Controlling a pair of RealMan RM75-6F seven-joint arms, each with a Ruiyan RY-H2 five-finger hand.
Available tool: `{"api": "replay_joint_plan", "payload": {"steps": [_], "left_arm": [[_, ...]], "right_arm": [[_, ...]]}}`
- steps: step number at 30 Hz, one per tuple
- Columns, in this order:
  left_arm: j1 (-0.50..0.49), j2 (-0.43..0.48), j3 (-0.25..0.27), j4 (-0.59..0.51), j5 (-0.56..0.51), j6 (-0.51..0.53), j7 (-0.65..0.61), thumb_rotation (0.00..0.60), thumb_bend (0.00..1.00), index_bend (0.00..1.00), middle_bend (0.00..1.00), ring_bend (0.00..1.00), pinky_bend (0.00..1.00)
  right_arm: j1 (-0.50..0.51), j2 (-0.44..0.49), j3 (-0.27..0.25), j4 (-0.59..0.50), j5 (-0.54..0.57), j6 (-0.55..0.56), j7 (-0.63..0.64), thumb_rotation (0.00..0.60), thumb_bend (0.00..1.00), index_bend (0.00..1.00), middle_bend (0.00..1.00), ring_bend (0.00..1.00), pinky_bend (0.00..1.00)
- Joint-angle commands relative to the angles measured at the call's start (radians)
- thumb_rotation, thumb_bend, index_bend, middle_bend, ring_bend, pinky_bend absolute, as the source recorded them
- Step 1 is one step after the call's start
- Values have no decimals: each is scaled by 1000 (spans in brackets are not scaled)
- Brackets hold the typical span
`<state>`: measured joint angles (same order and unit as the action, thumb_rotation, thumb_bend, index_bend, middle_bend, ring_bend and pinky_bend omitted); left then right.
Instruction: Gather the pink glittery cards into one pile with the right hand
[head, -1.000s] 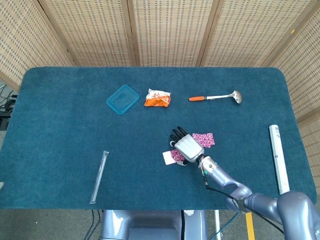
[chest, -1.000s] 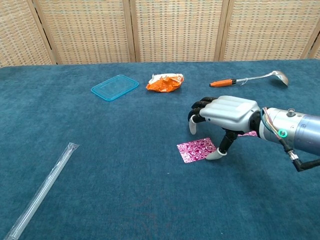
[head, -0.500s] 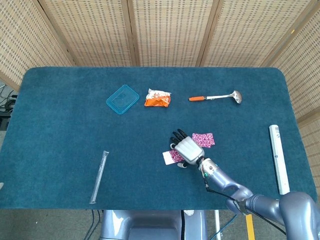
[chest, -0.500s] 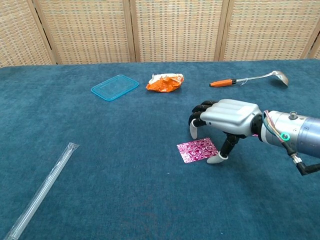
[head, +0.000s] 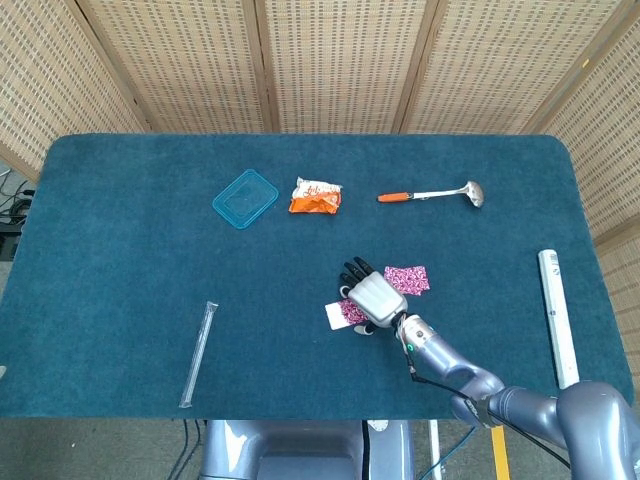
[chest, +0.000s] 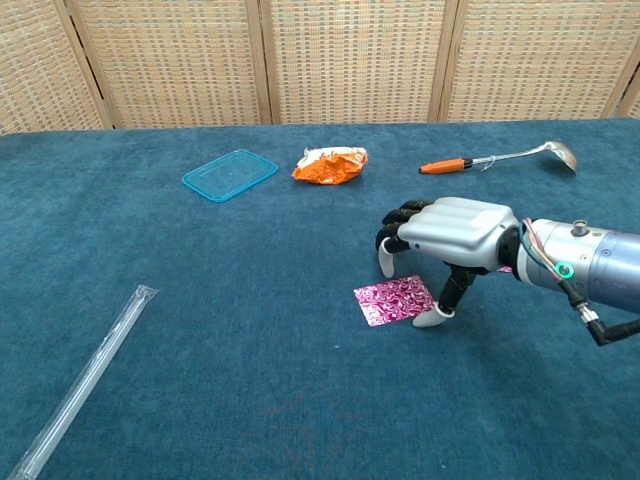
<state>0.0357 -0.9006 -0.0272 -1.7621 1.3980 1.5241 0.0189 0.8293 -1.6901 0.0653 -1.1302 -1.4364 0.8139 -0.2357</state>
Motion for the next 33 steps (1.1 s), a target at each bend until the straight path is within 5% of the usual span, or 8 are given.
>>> {"api": "replay_joint_plan", "payload": {"steps": [1,33], "left_arm": [[0,-1,0,1,-1,0,-1,600,46,0,0,0,0],[0,-8,-1,15,-1,-6,-9,600,46,0,0,0,0]], "right_arm": [[2,1,1,-2,1,-2,-2,600,234,342,171,0,0],[14,6,-4,-4,21,-27,-32,600,257,374,172,0,0]]}}
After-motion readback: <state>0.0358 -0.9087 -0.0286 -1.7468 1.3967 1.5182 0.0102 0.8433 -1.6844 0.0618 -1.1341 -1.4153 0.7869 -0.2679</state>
